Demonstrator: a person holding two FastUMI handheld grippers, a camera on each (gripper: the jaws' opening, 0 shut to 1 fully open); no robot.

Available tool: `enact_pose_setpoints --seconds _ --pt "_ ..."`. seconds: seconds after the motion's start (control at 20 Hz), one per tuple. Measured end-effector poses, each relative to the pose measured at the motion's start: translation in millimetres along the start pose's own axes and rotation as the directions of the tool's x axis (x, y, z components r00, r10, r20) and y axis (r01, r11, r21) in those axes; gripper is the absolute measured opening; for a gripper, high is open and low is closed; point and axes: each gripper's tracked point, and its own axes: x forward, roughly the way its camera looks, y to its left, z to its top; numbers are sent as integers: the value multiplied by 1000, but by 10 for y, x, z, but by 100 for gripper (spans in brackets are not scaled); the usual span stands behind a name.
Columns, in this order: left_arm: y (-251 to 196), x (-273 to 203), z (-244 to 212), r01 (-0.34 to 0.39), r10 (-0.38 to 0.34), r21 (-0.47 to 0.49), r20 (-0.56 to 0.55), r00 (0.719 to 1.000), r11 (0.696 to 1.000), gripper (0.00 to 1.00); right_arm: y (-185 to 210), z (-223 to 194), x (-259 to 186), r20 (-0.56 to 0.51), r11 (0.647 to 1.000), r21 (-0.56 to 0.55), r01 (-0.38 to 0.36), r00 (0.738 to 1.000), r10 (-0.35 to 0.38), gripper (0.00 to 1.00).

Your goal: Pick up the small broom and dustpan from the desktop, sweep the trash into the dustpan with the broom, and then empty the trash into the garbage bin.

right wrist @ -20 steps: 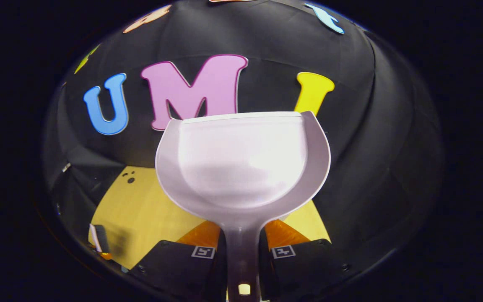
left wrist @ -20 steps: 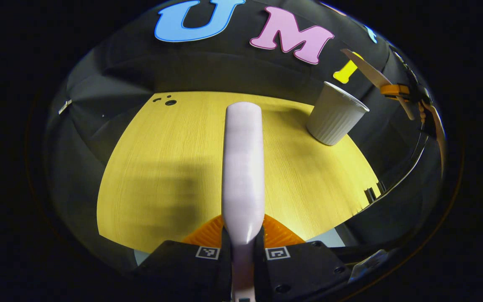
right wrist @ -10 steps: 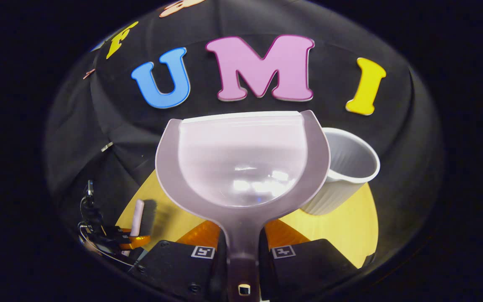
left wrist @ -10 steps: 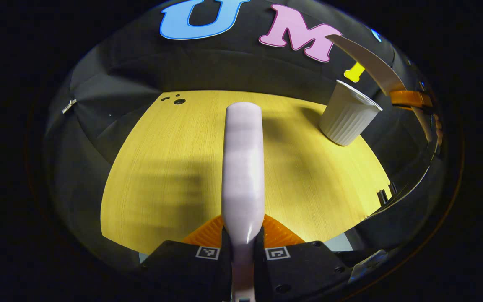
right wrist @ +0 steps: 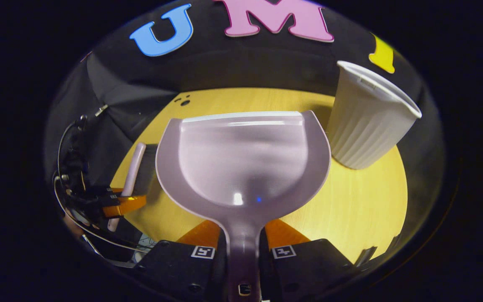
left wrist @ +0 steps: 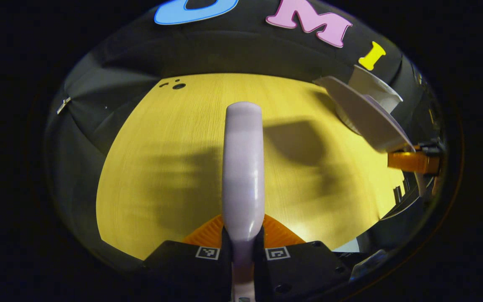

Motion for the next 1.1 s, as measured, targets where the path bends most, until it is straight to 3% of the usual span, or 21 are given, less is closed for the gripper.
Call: enact_pose_setpoints --seconds 0.25,0.4,0.45,0.5,0.65,0.9,0.95,1.0,1.1 --pt "17 330 -46 -17 19 21 -88 996 1000 25 -130 -564 361 -128 997 53 49 991 -42 38" --pt "107 434 -112 -44 55 77 -146 988 996 25 -172 -729 455 -173 995 70 73 983 -60 34" --pt "119 457 -152 -54 69 88 -172 983 995 25 -176 -747 468 -182 993 82 82 981 -66 31" --pt "141 483 -200 -66 84 96 -192 978 993 25 -172 -739 465 -186 992 82 91 980 -75 38" --pt "159 481 -194 -85 107 120 -199 974 989 27 -197 -754 443 -190 993 41 110 977 -100 35" --pt "175 469 -156 -97 122 133 -196 973 986 31 -98 -737 496 -200 992 95 80 978 -59 41" --pt "136 435 -118 -88 108 121 -175 979 989 37 -87 -729 491 -198 992 105 70 979 -48 35" --pt "94 396 -103 -71 87 107 -155 984 992 36 -47 -745 478 -195 991 120 54 980 -29 45" --pt "53 293 -33 -56 67 87 -124 990 995 77 -51 -653 412 -164 989 134 59 986 -37 80"
